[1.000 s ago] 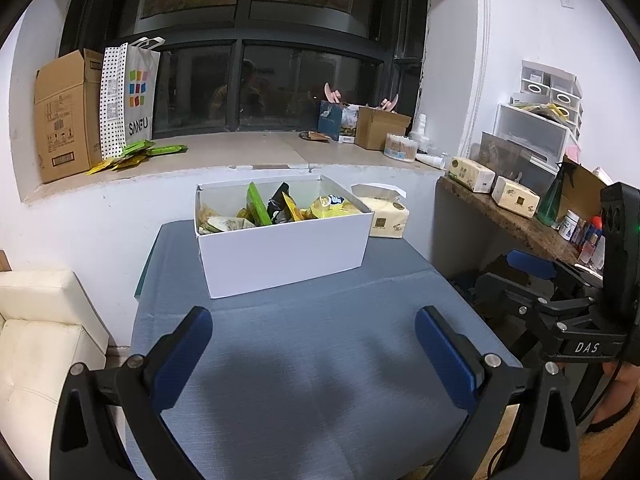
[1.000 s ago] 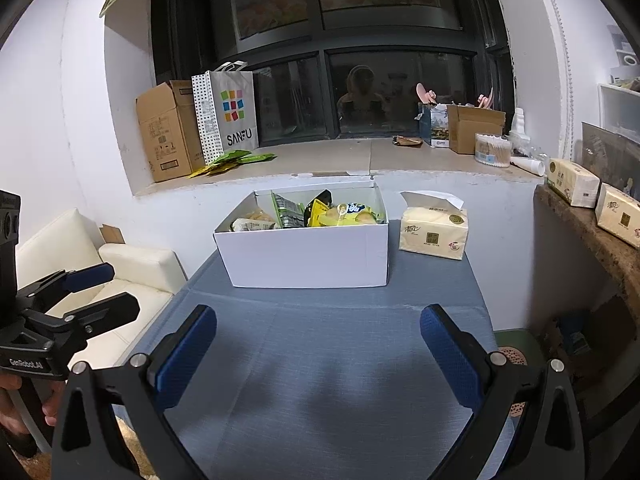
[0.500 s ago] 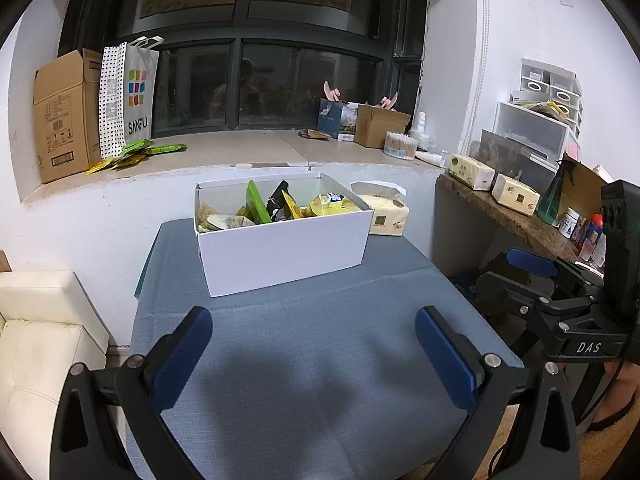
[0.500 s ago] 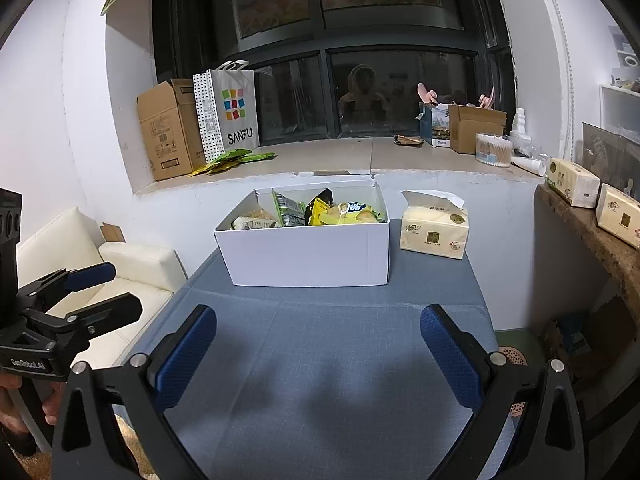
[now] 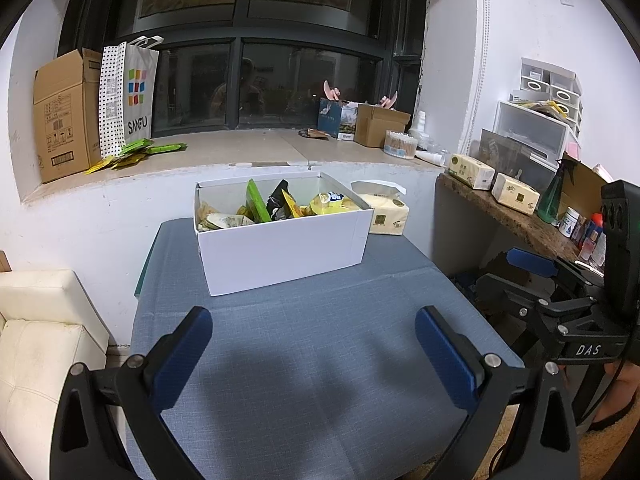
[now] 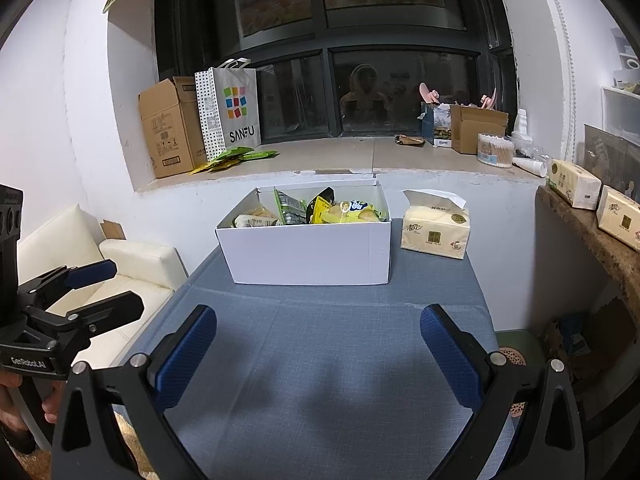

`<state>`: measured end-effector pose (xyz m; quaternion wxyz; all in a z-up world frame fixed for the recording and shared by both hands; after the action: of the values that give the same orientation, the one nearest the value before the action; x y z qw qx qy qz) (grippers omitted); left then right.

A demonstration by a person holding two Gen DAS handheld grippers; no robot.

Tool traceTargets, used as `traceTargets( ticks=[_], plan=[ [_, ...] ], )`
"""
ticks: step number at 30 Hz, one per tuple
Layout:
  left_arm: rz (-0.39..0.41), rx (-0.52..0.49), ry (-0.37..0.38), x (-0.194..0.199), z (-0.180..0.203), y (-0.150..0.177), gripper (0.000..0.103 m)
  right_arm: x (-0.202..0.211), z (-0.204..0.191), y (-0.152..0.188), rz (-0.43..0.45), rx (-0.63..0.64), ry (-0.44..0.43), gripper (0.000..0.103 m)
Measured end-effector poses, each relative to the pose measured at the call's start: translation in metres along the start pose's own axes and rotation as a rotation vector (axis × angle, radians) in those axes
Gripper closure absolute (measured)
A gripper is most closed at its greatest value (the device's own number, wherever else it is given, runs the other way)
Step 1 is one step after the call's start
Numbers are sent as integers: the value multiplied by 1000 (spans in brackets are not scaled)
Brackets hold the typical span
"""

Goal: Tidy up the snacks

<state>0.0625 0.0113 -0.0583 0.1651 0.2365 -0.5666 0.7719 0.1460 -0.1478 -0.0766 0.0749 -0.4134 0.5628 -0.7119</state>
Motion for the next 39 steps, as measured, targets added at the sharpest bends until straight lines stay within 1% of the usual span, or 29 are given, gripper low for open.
traceTargets(
  ticks=[25, 39],
  plan=[
    [-12, -12, -9, -2, -1, 5, 0, -2, -1, 4, -9, 5, -13, 0],
    [-18, -19, -2, -3, 0, 6, 0, -2, -2, 4, -14, 6, -17, 0]
  ],
)
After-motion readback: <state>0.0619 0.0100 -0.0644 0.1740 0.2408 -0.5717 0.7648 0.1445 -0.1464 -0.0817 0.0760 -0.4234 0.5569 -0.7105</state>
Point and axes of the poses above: each gripper's, at about its wrist camera, not at the fingertips, and x roughly against the way its jaws point, z to its right, y to its underside, the point moved 8 cm from there along -x, roughly the way its jaws point, and after that the axes turned 9 degrees about x, right-handed, at the moved point
